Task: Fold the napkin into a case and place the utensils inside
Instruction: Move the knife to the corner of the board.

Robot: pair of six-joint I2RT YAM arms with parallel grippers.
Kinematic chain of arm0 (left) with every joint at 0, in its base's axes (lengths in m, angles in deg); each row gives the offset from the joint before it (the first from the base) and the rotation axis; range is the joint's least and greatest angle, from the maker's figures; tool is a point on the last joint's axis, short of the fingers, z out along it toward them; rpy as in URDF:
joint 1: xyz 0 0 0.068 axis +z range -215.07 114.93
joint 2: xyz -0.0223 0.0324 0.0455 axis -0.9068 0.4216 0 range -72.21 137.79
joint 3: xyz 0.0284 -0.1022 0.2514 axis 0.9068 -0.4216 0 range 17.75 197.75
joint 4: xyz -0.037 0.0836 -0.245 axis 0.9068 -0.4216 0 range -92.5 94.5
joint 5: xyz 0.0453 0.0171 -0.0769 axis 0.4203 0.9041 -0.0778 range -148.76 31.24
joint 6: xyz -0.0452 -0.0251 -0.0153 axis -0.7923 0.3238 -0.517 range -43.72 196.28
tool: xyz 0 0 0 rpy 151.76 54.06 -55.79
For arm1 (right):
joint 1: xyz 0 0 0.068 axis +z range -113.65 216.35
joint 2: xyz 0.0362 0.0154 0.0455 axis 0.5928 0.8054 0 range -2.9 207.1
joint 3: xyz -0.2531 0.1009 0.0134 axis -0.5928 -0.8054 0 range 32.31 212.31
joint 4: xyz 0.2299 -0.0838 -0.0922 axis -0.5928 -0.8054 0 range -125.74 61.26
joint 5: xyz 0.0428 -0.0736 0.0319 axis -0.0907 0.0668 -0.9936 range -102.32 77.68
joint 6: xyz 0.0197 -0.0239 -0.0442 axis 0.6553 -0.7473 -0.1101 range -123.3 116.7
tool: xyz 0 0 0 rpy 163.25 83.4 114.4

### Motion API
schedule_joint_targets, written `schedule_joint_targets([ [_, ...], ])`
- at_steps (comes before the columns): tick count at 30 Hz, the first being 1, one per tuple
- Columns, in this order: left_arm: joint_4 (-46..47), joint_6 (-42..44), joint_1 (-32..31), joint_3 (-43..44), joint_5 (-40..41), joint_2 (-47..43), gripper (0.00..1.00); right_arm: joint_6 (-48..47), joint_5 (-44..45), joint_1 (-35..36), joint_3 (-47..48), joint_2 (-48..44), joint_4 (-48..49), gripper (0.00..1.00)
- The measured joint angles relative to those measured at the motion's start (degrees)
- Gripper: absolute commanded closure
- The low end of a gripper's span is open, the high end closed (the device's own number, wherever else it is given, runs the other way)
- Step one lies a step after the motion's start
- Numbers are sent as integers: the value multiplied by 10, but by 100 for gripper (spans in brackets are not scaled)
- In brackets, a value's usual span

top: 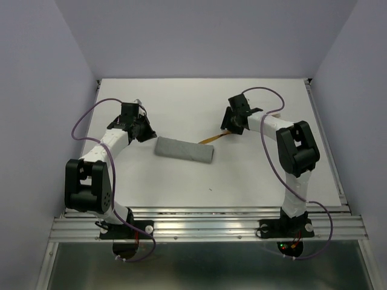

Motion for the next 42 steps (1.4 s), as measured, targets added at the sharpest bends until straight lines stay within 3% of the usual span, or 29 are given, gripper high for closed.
schedule_joint_targets([
  [9, -1, 6, 0, 0, -2, 12, 100, -1, 2, 2, 175, 125, -2, 41],
  [15, -1, 10, 0, 2, -3, 16, 100, -12, 34, 14, 183, 128, -12, 17],
  [20, -2, 12, 0, 3, -3, 25, 100, -18, 84, 35, 174, 122, -22, 15],
  [26, -2, 13, 0, 3, -3, 29, 100, -23, 140, 81, 200, 134, -65, 27],
  [34, -3, 18, 0, 3, -3, 29, 100, -23, 201, 122, 277, 188, -107, 65],
  [42, -5, 20, 0, 3, -3, 29, 100, -83, 201, 120, 439, 285, -131, 86],
])
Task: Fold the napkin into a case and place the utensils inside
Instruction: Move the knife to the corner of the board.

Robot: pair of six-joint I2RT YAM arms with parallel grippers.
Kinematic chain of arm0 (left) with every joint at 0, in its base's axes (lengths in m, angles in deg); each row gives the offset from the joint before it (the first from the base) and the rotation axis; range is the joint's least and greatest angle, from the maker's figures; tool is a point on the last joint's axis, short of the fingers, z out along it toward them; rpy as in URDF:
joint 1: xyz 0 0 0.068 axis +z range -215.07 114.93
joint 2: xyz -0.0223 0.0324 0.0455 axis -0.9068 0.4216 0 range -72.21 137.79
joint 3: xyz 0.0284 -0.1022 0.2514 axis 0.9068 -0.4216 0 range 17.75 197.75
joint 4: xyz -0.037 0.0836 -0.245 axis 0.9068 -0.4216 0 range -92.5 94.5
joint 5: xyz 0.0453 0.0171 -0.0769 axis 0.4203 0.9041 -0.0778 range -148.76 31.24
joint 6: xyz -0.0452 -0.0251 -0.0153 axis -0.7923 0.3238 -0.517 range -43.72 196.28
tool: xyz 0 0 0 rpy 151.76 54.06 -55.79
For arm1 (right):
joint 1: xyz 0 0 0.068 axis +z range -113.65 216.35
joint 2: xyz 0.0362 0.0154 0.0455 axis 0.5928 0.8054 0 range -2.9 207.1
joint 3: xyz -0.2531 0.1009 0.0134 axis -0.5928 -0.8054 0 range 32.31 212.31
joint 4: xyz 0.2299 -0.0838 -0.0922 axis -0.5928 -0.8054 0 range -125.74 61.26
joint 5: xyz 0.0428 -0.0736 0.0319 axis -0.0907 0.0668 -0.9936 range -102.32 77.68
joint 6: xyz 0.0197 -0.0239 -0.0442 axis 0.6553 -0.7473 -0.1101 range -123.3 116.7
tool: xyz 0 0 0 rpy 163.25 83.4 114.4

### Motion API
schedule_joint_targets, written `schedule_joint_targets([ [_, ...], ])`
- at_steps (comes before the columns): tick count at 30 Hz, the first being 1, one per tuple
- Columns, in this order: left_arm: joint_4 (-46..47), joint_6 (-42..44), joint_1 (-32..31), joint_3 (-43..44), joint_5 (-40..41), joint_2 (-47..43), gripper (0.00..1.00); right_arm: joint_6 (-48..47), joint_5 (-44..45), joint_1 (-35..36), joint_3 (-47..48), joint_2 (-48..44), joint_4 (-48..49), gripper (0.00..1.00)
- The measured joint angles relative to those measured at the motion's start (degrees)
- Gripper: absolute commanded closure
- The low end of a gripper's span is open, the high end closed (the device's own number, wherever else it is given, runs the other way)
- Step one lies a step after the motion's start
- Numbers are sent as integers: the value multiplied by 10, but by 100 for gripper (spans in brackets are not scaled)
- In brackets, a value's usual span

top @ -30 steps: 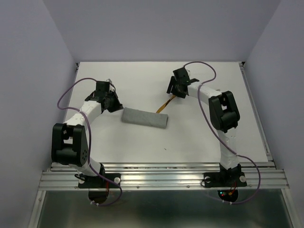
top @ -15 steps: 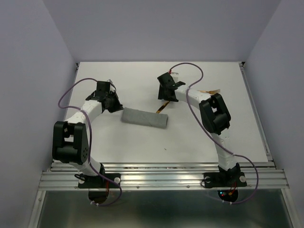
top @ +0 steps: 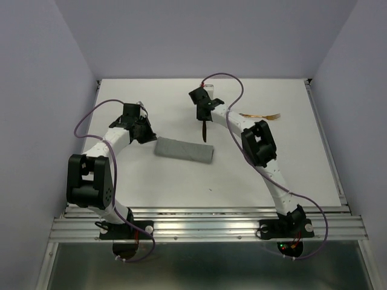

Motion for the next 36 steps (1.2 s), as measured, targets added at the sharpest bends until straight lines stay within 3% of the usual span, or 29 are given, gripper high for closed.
schedule_joint_targets([
  [4, -1, 0, 0, 0, 0, -1, 100, -39, -40, -16, 74, 45, 8, 87],
  [8, -3, 0, 0, 0, 0, -3, 100, -70, -101, -41, 49, 38, 53, 88],
  [20, -6, 2, 0, 0, -3, -8, 100, -202, -184, -69, -267, -146, 155, 84],
  [30, -7, 2, 0, 1, -7, -5, 100, -231, -196, -68, -521, -326, 169, 78],
  [34, -7, 2, 0, 1, -7, 2, 100, -210, -193, -68, -585, -379, 151, 51],
  [36, -7, 2, 0, 1, -7, 6, 100, -197, -191, -67, -604, -396, 146, 46],
])
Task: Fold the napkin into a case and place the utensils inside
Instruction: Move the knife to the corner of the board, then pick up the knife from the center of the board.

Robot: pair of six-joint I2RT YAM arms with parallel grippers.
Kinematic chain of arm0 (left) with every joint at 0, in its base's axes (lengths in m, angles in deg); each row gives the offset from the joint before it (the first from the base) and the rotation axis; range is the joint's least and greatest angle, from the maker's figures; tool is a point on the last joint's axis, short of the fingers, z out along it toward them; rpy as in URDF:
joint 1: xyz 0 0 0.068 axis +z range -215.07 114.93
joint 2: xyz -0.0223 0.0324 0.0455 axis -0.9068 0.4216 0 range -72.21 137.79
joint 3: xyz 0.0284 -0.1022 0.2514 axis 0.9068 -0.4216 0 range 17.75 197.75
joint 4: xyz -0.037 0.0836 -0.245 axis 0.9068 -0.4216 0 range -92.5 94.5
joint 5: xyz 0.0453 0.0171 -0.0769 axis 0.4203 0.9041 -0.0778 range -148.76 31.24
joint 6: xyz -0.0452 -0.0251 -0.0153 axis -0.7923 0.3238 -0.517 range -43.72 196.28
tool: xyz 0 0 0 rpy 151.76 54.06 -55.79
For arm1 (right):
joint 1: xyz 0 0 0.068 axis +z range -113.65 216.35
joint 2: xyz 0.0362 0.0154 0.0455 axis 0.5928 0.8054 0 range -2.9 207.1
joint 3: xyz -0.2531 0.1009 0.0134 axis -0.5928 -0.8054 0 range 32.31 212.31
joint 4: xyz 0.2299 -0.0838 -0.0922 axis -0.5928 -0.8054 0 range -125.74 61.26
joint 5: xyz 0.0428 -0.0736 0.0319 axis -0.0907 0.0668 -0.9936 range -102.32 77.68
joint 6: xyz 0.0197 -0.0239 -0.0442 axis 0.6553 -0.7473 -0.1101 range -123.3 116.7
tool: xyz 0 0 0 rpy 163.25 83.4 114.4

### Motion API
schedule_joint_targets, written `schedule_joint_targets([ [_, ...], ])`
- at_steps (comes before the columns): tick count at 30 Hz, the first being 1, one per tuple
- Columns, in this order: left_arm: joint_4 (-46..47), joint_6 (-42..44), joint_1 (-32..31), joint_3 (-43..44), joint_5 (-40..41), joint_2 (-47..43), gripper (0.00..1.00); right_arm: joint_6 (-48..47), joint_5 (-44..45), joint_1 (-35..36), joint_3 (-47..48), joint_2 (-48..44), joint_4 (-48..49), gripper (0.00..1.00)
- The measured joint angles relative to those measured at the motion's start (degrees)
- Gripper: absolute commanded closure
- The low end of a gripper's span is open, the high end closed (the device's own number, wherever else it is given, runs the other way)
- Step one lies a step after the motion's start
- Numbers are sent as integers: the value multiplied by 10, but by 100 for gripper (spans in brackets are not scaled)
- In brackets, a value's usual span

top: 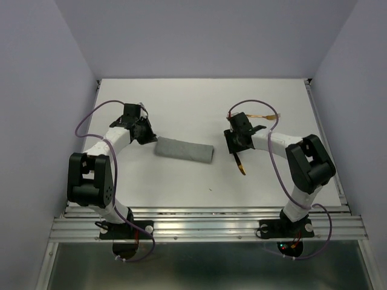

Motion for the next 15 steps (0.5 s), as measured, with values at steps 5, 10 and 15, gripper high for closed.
schedule_joint_targets([
  [5, -1, 0, 0, 0, 0, 4, 100, 27, 9, 0, -20, -18, -10, 47],
  [10, -1, 0, 0, 0, 1, 5, 100, 37, 10, 0, -17, -17, -16, 60],
  [15, 0, 0, 0, 0, 0, 5, 100, 36, 0, 2, 5, -2, -35, 87],
])
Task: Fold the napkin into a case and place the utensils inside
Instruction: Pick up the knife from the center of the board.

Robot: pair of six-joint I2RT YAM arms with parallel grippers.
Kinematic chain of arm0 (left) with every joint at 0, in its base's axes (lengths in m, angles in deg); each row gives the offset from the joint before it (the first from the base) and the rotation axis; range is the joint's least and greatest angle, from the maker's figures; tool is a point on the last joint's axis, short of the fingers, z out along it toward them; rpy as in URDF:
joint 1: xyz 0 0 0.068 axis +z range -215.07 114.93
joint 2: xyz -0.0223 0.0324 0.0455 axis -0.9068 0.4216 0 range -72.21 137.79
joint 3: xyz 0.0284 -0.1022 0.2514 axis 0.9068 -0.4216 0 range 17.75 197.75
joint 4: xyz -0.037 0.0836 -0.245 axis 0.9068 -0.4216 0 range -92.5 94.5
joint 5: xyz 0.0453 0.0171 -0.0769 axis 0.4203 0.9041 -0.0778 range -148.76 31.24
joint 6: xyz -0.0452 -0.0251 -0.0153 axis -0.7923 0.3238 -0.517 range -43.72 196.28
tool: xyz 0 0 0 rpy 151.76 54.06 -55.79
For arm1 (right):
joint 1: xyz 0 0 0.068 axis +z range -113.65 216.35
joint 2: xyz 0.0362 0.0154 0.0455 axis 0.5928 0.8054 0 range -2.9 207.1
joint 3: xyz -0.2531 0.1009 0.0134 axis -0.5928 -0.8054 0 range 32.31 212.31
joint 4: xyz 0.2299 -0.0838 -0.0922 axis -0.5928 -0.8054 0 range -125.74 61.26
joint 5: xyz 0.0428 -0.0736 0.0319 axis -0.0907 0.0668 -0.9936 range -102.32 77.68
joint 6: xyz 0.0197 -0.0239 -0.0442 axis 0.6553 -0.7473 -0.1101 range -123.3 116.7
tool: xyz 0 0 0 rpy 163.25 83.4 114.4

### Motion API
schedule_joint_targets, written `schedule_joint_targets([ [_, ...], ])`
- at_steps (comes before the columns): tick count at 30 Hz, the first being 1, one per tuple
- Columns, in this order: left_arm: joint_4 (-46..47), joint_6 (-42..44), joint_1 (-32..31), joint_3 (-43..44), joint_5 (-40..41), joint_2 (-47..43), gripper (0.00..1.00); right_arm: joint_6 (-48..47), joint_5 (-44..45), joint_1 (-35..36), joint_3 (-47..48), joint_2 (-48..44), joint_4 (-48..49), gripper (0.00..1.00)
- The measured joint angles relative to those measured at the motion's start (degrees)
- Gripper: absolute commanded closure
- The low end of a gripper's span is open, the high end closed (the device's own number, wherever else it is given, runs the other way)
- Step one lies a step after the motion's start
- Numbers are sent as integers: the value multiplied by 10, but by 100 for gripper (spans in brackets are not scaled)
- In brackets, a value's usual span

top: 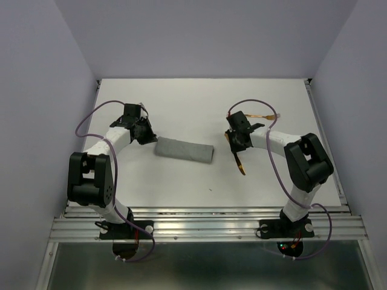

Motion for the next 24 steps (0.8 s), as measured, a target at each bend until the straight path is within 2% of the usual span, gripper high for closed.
schedule_joint_targets([
  [1, 0, 0, 0, 0, 0, 0, 100, -1, -1, 1, 7, 4, -6, 96],
  [2, 1, 0, 0, 0, 0, 0, 100, -1, -3, 2, 12, 7, -10, 99],
  [11, -2, -2, 0, 3, 22, 17, 100, -7, 3, 11, 26, 10, -43, 99],
  [17, -15, -7, 0, 7, 51, 46, 100, -18, 13, 25, 39, 0, -100, 99],
  [24, -31, -9, 0, 24, 71, 78, 100, -35, 24, 36, 84, -20, -141, 99],
])
